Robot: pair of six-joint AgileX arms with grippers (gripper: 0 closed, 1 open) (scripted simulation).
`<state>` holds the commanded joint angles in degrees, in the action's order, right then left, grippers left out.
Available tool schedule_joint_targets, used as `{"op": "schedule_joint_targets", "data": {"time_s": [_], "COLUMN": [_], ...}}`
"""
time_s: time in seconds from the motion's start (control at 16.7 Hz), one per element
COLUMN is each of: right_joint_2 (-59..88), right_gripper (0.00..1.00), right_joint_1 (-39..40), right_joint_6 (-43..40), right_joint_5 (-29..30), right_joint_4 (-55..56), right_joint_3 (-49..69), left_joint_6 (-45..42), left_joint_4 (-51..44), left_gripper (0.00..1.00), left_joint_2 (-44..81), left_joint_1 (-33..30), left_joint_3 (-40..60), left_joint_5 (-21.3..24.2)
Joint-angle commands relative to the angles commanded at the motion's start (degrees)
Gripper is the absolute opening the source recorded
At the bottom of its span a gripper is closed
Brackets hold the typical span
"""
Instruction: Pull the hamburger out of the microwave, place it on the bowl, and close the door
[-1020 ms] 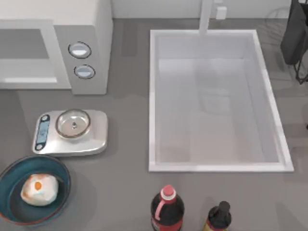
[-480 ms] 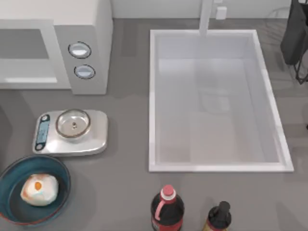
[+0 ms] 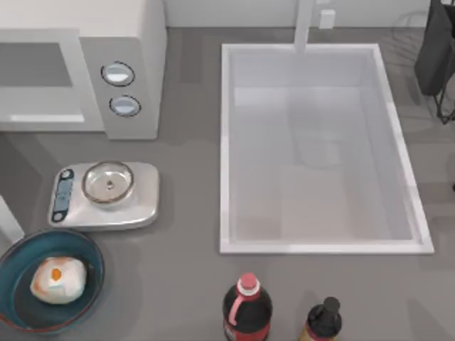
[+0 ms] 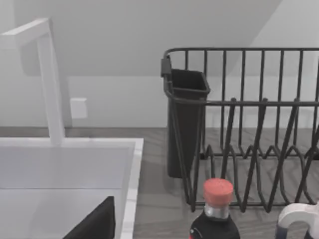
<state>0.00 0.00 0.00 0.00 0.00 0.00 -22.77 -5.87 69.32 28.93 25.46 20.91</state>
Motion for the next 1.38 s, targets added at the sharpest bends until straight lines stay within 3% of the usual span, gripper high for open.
{"op": "schedule_joint_targets", "data": {"time_s": [0.6,1.14,1.38], "right_joint_2": [0.0,0.0,0.0], "right_gripper": [1.0,1.0,1.0], "right_joint_1": [0.0,0.0,0.0], "right_joint_6": [0.0,0.0,0.0], "right_joint_5": [0.0,0.0,0.0], "right_joint_4": [0.0,0.0,0.0], "right_joint_3": [0.0,0.0,0.0], "left_joint_6": [4.8,23.5,26.6], "left_joint_4": [0.6,1.0,1.1], "left_gripper": [0.0,0.0,0.0], "left_joint_2": [-2.8,-8.1,-9.4], "left_joint_1": [-5.2,-32.1,-35.4], "left_joint_3": [-2.2,-5.3,-5.9], "left_joint_5": [-3.6,-21.3,-24.3]}}
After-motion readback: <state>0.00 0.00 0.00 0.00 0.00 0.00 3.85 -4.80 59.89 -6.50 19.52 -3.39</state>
